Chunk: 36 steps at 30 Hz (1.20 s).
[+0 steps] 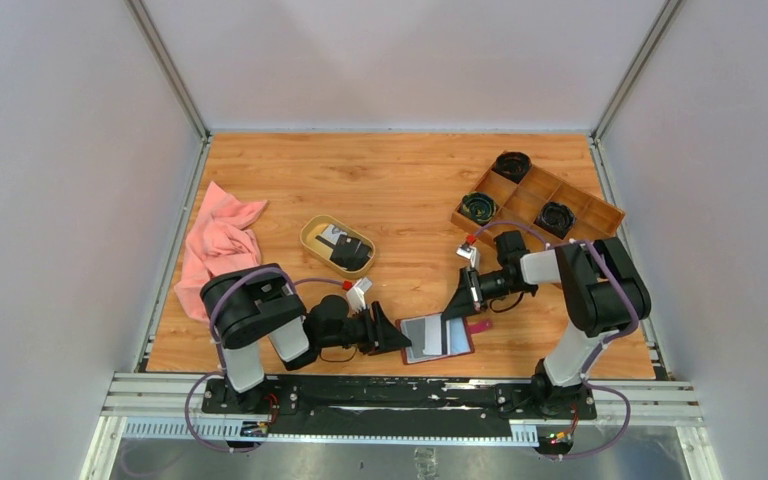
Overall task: Put the credit cards into the card holder
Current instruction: Insert the credit card into the card holder.
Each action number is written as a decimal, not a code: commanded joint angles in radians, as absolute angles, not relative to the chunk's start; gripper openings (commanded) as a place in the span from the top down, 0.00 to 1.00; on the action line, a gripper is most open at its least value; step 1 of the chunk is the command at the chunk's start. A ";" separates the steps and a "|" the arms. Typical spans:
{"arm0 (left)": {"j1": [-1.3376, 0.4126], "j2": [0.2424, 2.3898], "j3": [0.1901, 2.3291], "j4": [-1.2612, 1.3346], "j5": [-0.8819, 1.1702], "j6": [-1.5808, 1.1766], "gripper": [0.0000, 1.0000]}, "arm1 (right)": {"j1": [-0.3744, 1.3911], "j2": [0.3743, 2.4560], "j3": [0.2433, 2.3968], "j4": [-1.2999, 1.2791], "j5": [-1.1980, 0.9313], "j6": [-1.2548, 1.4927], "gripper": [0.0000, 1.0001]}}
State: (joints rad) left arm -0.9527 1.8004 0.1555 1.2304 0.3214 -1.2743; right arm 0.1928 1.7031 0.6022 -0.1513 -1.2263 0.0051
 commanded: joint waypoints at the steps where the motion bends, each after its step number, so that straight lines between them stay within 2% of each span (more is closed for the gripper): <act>1: -0.962 1.908 0.097 1.029 0.276 -1.223 0.52 | 0.251 1.743 0.640 -0.210 -1.258 -0.053 1.00; 5: -0.962 1.919 0.086 1.057 0.270 -1.233 0.53 | 0.258 1.748 0.644 -0.211 -1.250 -0.040 1.00; 14: -0.962 1.927 0.086 1.056 0.265 -1.235 0.55 | 0.257 1.685 0.628 -0.255 -1.081 0.036 1.00; 36: -0.962 1.953 0.109 1.065 0.277 -1.236 0.60 | 0.358 1.789 0.715 -0.229 -1.150 0.084 1.00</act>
State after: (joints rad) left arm -0.9524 1.8824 0.1383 1.3502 0.3183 -1.2980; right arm 0.3115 1.7695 0.6991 -0.2405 -1.1564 0.0547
